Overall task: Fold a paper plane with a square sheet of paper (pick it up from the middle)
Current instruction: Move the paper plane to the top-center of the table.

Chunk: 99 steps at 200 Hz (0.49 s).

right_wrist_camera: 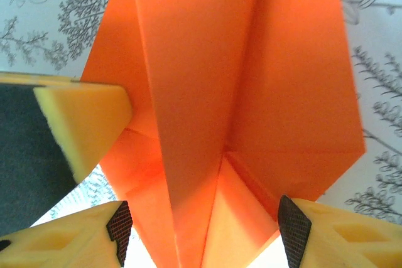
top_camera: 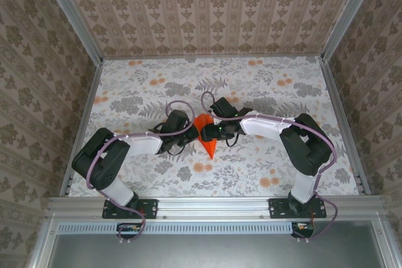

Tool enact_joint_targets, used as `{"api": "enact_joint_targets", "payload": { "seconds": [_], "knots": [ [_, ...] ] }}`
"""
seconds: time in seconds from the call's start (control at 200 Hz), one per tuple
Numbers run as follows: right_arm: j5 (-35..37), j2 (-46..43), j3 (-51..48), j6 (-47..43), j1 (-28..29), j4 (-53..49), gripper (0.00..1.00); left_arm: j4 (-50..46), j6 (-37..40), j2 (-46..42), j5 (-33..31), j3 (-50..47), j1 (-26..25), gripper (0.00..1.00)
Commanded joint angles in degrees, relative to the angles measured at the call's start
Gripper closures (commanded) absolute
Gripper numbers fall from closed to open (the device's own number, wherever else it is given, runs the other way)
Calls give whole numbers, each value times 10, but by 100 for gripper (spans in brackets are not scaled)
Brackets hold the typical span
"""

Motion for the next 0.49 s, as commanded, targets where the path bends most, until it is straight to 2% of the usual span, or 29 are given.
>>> {"api": "enact_joint_targets", "payload": {
  "seconds": [0.0, 0.185, 0.3, 0.4, 0.49],
  "knots": [
    [-58, 3, 0, 13, 3, -5, 34, 7, 0, -2, 4, -3, 5, 100],
    [-90, -19, -31, 37, 3, 38, 38, 12, -1, -2, 9, -4, 5, 100],
    [-79, -11, -31, 30, 3, 32, 43, 14, -1, -2, 11, -4, 5, 100],
    [-55, -4, -28, 22, 6, 24, 51, 18, -2, -2, 15, -5, 5, 100],
    [-45, -1, -25, 18, 9, 21, 53, 31, -3, -2, 22, -9, 5, 100]
  ]
}}
